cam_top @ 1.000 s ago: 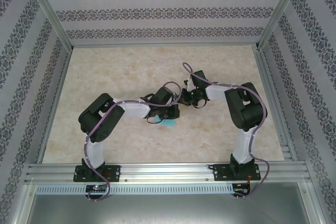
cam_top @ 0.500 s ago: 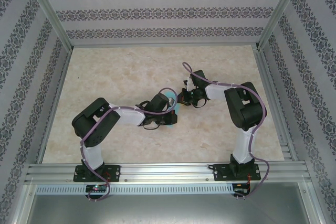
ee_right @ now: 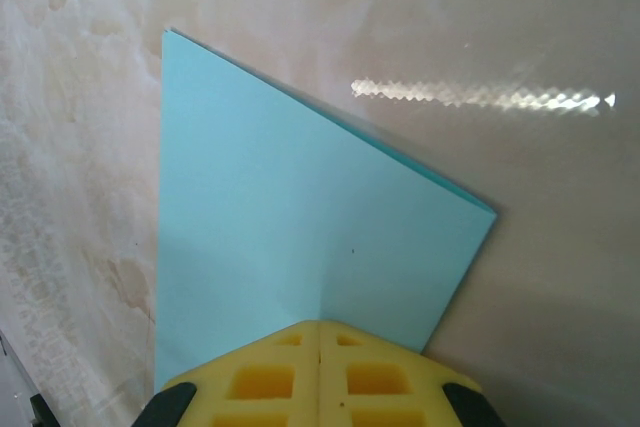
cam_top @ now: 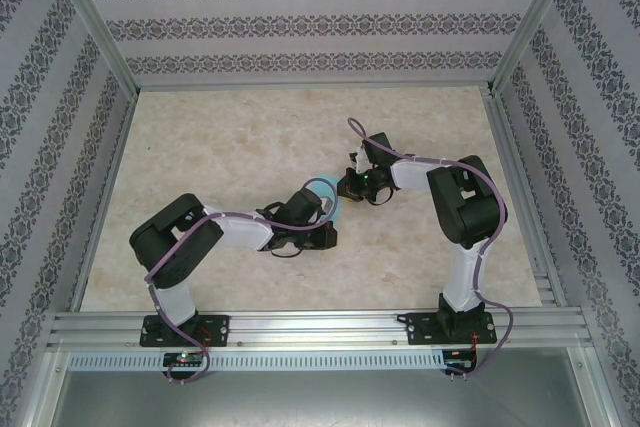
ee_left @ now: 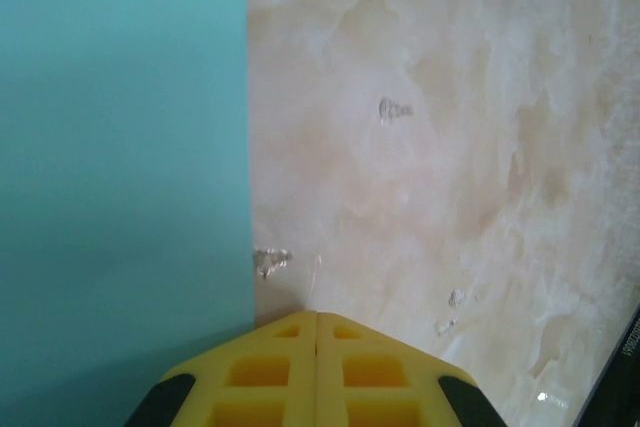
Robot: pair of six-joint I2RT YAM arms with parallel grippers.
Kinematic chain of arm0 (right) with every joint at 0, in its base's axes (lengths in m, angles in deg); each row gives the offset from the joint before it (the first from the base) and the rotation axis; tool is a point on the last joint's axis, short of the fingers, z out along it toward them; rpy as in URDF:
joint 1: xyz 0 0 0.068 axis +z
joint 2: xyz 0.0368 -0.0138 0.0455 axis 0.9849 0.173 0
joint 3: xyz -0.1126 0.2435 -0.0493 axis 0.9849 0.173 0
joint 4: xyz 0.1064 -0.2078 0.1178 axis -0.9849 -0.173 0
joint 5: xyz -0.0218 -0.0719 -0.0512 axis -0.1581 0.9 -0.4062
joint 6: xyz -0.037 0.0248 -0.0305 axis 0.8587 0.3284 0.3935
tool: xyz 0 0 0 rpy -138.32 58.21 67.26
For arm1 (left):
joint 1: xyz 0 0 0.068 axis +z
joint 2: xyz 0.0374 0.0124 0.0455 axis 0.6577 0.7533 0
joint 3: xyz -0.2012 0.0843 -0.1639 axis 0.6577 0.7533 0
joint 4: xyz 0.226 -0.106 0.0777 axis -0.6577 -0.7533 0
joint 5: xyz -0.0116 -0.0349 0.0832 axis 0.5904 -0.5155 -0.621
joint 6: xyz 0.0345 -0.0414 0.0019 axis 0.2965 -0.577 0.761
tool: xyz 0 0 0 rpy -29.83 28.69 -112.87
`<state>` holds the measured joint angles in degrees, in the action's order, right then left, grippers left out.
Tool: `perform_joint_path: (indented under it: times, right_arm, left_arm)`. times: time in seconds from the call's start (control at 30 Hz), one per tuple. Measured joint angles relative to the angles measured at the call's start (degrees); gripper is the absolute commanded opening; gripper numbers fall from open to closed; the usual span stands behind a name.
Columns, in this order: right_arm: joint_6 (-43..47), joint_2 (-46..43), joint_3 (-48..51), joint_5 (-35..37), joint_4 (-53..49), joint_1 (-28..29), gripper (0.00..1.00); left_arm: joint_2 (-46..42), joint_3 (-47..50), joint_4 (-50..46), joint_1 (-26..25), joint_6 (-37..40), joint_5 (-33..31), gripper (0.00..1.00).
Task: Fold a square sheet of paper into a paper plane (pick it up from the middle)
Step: First fold in half a square sheet of paper at the center of the table, then rotate the square sheet of paper at the center of the table.
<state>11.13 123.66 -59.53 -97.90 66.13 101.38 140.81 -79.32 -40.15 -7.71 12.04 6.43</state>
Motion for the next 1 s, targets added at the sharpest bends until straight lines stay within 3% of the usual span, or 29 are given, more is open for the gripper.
perform_joint_path:
  times: [0.17,0.33,0.4,0.57,0.73,0.83,1.0]
  right_arm:
    - [0.3,0.0,-0.4,-0.2,-0.6,0.0,0.05]
    - [1.6,0.0,-2.7,1.8,-4.0,0.5,0.06]
    - [1.7,-0.4,-3.9,2.8,-5.1,1.0,0.06]
    - [1.3,-3.6,-5.9,6.7,-6.6,4.7,0.07]
    - [-0.8,-4.1,-7.3,11.6,-7.9,10.5,0.09]
    - [-1.9,-3.7,-8.1,14.6,-9.8,13.2,0.12]
    - [-2.3,-0.2,-11.8,18.9,-13.5,15.4,0.21]
  left_arm:
    - [-1.7,-0.1,-3.8,-0.6,-0.2,0.3,0.12]
    - [-5.4,-4.1,-11.8,-0.3,-0.4,-1.0,0.27]
    - [-8.7,-5.8,-14.4,0.6,-0.5,-2.9,0.38]
    - [-18.0,-5.6,-19.1,6.4,-2.1,-7.7,0.60]
    - [-24.0,-0.9,-23.3,15.8,-4.0,-10.2,0.78]
    - [-25.7,2.3,-25.3,20.3,-4.7,-10.4,0.85]
    - [-26.2,5.4,-27.2,23.6,-4.4,-9.7,0.95]
